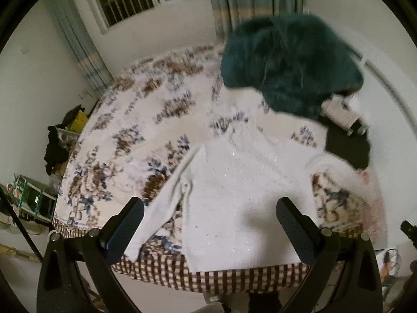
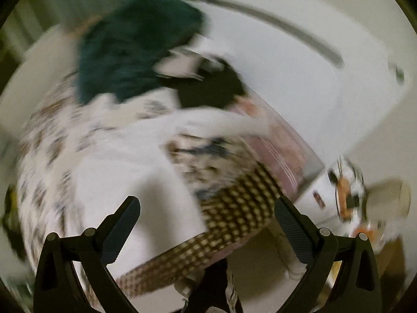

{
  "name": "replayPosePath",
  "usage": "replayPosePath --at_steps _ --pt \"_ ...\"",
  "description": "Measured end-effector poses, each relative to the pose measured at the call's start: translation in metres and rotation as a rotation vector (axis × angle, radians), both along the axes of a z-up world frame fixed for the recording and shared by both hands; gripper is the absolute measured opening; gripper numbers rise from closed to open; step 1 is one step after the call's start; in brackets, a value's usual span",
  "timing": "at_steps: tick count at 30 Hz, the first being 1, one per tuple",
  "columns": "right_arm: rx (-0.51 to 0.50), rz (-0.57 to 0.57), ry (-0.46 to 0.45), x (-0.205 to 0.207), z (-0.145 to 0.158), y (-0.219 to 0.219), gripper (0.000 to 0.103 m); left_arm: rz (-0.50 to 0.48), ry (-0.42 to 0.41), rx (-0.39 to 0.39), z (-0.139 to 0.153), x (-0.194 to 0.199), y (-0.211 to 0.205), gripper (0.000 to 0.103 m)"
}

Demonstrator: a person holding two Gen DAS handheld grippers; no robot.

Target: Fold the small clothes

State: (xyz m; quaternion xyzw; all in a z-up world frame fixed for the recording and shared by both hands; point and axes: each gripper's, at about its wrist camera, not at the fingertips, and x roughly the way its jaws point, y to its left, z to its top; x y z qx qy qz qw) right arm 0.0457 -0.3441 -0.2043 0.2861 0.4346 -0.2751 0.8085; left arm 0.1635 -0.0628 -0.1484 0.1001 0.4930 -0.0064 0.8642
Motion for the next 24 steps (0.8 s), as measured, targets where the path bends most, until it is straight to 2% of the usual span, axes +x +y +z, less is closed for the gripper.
replayPosePath --at_steps 1,3,6,8,12,15,18,20,21,23,24 --pt "0.041 -0.040 0.112 -0.010 -0.040 -0.008 0.103 0.004 0.027 0.014 -0.021 0.013 -0.010 0.103" --pt "0.131 -0.136 0.206 -0.008 -0.118 -0.059 0.103 0.015 0.077 0.048 -0.070 0.043 -0.035 0.103" --pt "0.203 -0.262 0.269 0.003 -0.213 -0.134 0.103 0.029 0.143 0.088 -0.137 0.075 -0.067 0.103" --pt "0.248 -0.339 0.291 0.007 -0.265 -0.175 0.103 0.035 0.184 0.094 -0.174 0.092 -0.083 0.103" --pt "0.311 -0.479 0.305 0.012 -0.348 -0.242 0.103 0.032 0.254 0.115 -0.243 0.127 -0.112 0.103" --pt "0.340 -0.545 0.279 0.021 -0.392 -0.277 0.103 0.029 0.265 0.129 -0.275 0.148 -0.127 0.103" --pt "0.377 -0.599 0.248 0.031 -0.428 -0.300 0.096 0.023 0.275 0.143 -0.305 0.165 -0.140 0.103" --pt "0.390 -0.629 0.200 0.038 -0.445 -0.310 0.087 0.024 0.286 0.140 -0.323 0.173 -0.145 0.103" --pt "0.391 -0.644 0.176 0.042 -0.452 -0.314 0.079 0.027 0.289 0.136 -0.331 0.179 -0.147 0.103" --pt "0.356 -0.674 0.135 0.050 -0.459 -0.320 0.074 0.036 0.295 0.126 -0.346 0.185 -0.148 0.103" --pt "0.323 -0.678 0.121 0.054 -0.457 -0.321 0.056 0.041 0.300 0.119 -0.352 0.189 -0.148 0.103"
